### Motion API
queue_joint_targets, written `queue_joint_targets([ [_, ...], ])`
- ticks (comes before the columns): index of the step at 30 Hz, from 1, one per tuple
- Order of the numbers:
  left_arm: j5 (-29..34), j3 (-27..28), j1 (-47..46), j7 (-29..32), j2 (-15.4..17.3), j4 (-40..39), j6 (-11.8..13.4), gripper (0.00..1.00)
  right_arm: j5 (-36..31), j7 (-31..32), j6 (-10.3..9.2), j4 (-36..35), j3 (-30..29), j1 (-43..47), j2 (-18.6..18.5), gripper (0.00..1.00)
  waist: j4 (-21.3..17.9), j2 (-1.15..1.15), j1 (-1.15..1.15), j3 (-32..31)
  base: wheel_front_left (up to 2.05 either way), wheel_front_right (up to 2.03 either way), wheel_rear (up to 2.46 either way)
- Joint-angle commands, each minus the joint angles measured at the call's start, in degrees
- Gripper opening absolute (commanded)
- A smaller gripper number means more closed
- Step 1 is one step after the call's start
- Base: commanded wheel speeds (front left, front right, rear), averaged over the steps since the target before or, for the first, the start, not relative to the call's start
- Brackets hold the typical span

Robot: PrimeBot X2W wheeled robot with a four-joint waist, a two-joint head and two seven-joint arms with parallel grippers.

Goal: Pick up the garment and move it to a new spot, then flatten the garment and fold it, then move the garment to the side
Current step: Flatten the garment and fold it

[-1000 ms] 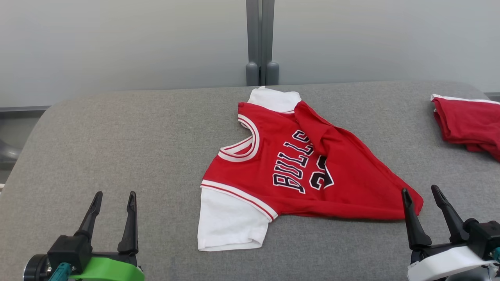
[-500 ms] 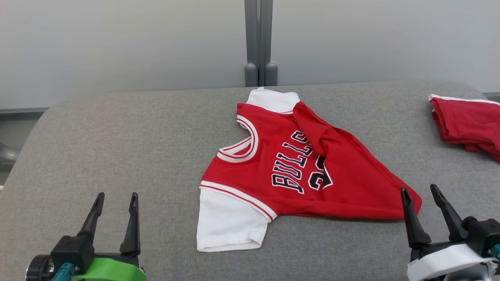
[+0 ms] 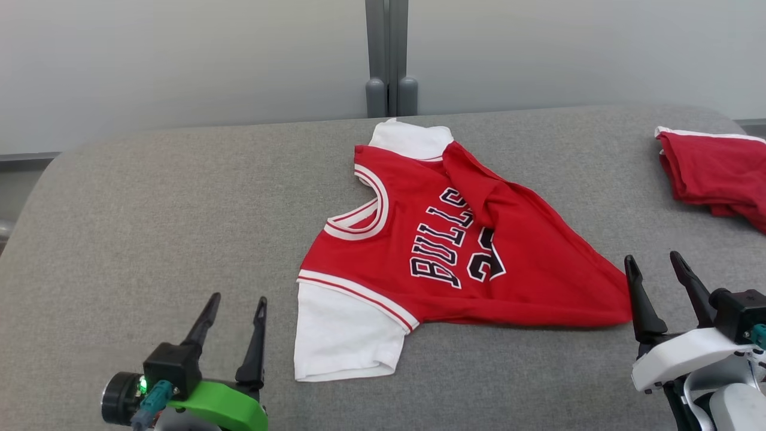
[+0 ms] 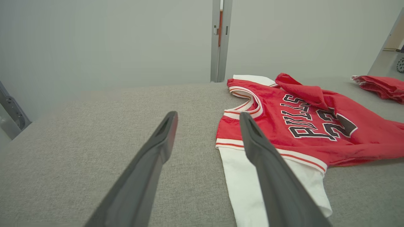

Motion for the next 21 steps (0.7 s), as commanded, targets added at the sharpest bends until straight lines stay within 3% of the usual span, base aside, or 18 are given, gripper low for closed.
queue_joint_targets([
  [1,0.1,-0.7,-1.0,-0.4,-0.2,1.1,-0.2,1.00,-0.2,-0.4,-0.08,1.4,0.0,-1.2,-0.5,1.00,-0.3,0.00,0.00,0.9,0.00,0.00,0.00],
  [21,-3.4,-10.2,-9.5,-4.0,-3.7,25.4,-1.1,1.00,2.2,-4.0,-0.08,32.5,3.2,-14.4,-3.1,1.00,-0.1,0.00,0.00,9.2,0.00,0.00,0.00],
])
